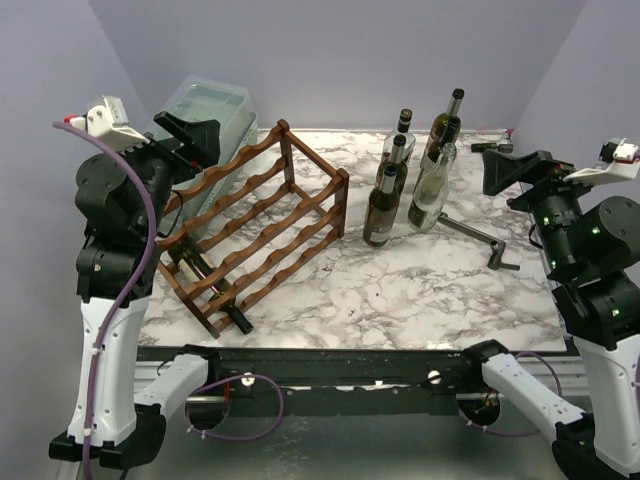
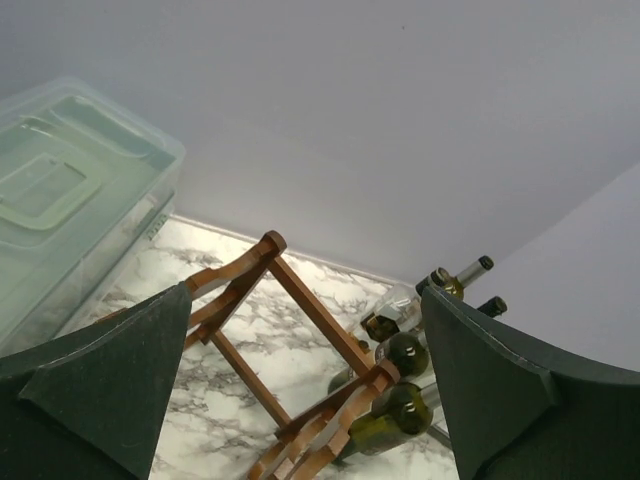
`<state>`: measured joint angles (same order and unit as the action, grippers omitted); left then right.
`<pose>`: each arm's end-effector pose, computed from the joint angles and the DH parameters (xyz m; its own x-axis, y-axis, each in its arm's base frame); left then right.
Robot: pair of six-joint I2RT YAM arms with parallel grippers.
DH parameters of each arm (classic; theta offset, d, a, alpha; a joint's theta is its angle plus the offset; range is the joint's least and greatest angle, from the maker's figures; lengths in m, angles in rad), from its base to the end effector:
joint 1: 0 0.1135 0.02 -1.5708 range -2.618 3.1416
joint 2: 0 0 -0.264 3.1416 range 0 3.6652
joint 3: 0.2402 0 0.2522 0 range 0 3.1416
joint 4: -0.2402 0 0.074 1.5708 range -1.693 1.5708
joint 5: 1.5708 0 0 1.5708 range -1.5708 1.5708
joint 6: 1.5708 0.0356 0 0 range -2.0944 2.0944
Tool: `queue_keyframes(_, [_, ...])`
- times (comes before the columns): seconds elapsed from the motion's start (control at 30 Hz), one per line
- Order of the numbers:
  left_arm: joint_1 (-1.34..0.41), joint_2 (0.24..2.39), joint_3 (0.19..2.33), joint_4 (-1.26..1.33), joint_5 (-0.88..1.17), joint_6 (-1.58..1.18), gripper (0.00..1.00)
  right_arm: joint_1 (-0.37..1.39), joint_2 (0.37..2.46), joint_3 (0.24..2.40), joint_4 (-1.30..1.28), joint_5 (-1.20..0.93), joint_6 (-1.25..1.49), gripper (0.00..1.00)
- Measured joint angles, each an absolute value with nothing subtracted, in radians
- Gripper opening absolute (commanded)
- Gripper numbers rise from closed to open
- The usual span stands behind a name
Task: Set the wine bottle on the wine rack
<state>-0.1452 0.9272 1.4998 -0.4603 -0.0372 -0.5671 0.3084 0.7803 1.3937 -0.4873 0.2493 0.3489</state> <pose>0.1425 -0.0195 0.5201 0.0355 -0.5477 -0.8359 0.1507 0.8298 -0.5373 0.1035 0.0237 0.5029 0.0918 0.3769 -0.9217 -0.0982 0.9245 0.3683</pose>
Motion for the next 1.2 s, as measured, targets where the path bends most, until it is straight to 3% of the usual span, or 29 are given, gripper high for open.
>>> queue_keyframes(0.47, [-0.145, 0.992, 1.452, -0.469, 0.043, -0.542, 0.98, 0.308, 0.813, 1.364, -0.544, 0.229, 0.351, 1.00])
queue_keyframes(0.9, [-0.145, 0.934, 1.333, -0.397, 0.277, -0.517, 0.98, 0.324, 1.128, 1.346, -0.587, -0.186, 0.404, 1.00])
queue_keyframes(1.07, [-0.145, 0.944, 1.333, -0.371, 0.430, -0.498, 0.98, 0.405, 1.174, 1.355, -0.586, -0.159, 0.383, 1.00])
queue_keyframes(1.2, [-0.145, 0.977, 1.333, -0.364, 0.519, -0.489, 0.98, 0.542, 1.271, 1.396, -0.590, 0.018, 0.358, 1.00])
